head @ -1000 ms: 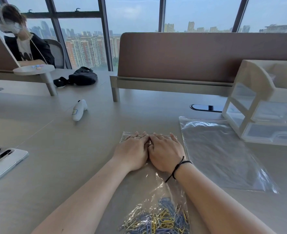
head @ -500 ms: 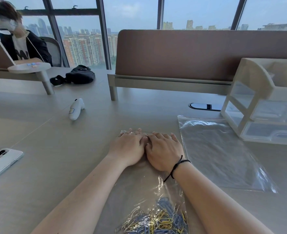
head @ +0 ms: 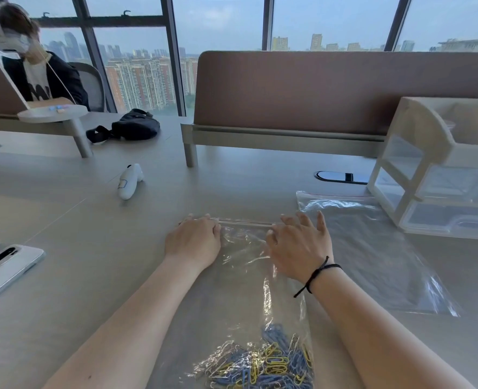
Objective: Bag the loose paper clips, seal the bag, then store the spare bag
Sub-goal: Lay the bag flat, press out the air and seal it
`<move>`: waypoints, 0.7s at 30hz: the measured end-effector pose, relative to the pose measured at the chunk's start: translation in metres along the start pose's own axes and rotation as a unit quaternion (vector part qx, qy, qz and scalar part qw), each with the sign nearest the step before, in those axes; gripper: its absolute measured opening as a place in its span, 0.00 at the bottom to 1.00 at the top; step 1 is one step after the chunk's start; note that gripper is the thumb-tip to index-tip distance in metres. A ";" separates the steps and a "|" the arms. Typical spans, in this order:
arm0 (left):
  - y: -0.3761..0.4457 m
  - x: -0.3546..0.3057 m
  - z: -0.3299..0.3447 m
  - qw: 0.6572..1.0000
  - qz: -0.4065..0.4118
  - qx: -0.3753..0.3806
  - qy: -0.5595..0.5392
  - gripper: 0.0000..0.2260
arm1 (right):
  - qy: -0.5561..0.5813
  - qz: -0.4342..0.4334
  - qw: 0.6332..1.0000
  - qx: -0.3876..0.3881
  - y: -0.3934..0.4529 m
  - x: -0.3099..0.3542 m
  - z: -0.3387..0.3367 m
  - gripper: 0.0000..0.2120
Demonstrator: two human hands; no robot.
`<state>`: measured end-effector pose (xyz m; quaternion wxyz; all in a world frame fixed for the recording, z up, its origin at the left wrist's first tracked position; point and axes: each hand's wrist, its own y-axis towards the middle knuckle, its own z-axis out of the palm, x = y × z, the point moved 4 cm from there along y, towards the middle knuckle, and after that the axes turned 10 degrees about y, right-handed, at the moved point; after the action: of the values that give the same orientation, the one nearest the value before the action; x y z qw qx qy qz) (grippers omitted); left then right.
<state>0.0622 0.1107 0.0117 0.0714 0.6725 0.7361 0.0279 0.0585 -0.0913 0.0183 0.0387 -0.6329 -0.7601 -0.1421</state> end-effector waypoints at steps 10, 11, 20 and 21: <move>-0.002 0.011 -0.005 0.999 -0.038 -0.019 -0.034 0.16 | -0.015 0.045 0.999 0.008 -0.004 -0.018 -0.009 0.23; -0.002 0.012 -0.006 0.998 -0.041 -0.019 -0.036 0.16 | -0.016 0.049 0.999 0.011 -0.003 -0.018 -0.009 0.23; -0.001 0.014 -0.004 0.998 -0.034 -0.044 0.006 0.13 | -0.013 0.051 0.998 0.014 -0.001 -0.020 -0.008 0.22; 0.000 0.012 -0.002 0.999 -0.005 -0.045 0.015 0.14 | -0.013 0.050 0.999 0.011 -0.001 -0.019 -0.007 0.22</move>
<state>0.0612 0.1226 0.0127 0.0903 0.6645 0.7385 0.0706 0.0606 -0.1115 0.0206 0.0431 -0.6712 -0.7297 -0.1231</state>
